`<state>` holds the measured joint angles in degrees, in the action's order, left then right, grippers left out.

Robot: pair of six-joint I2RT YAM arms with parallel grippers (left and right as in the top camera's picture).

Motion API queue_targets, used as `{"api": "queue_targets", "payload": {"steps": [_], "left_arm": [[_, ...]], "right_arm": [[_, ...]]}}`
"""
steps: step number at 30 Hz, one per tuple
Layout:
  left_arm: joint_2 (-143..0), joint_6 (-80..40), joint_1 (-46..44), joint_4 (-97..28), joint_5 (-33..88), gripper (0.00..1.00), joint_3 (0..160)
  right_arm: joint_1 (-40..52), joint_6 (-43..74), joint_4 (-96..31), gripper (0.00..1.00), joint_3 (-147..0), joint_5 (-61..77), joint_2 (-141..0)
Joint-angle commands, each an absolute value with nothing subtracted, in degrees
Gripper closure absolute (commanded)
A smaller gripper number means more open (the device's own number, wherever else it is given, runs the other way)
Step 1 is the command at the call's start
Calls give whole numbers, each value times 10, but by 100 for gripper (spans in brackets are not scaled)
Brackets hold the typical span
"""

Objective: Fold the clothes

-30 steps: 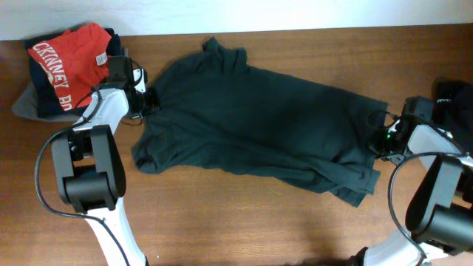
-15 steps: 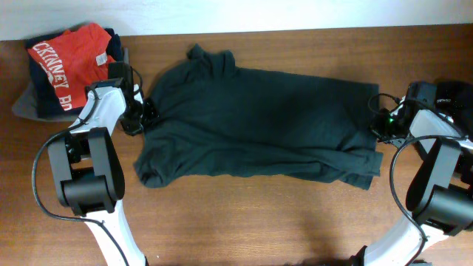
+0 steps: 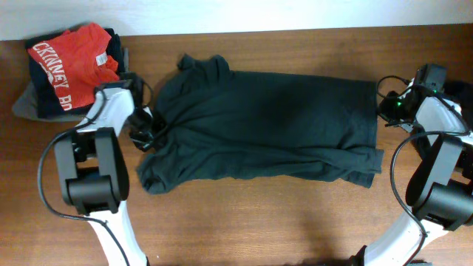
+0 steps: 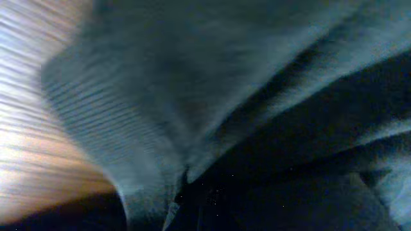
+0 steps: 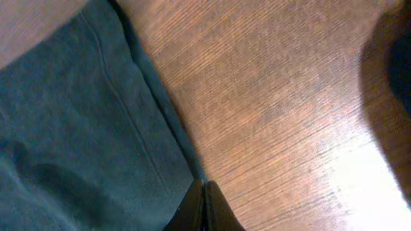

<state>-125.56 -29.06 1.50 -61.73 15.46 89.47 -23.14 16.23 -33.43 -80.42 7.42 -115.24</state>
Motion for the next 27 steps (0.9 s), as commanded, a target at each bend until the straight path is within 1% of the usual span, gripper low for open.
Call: {"api": "queue_targets", "payload": {"steps": [1,8,13,19,23,27], "left_arm": [[-1307,-331,-22,-607,75,99,861],[-1273,-333,-19,-625,-34,99,918],[-1247,-332,-16,-664,-114,99,981],[-1246,-312,-23,-682,-120,99,1019],[-1246,-311,-32,-677,-120,99,1019],[-1247,-255,-48,-643,-105,99,1019]], "right_arm": [[-229,151,-373,96,-856,66,-1155],[-228,135,-507,96,-973,71,-1155],[-222,113,-541,96,-978,92,-1156],[-194,108,-550,96,-938,95,-1157],[-165,96,-514,96,-888,95,-1157],[-141,96,-480,96,-860,95,-1157]]}}
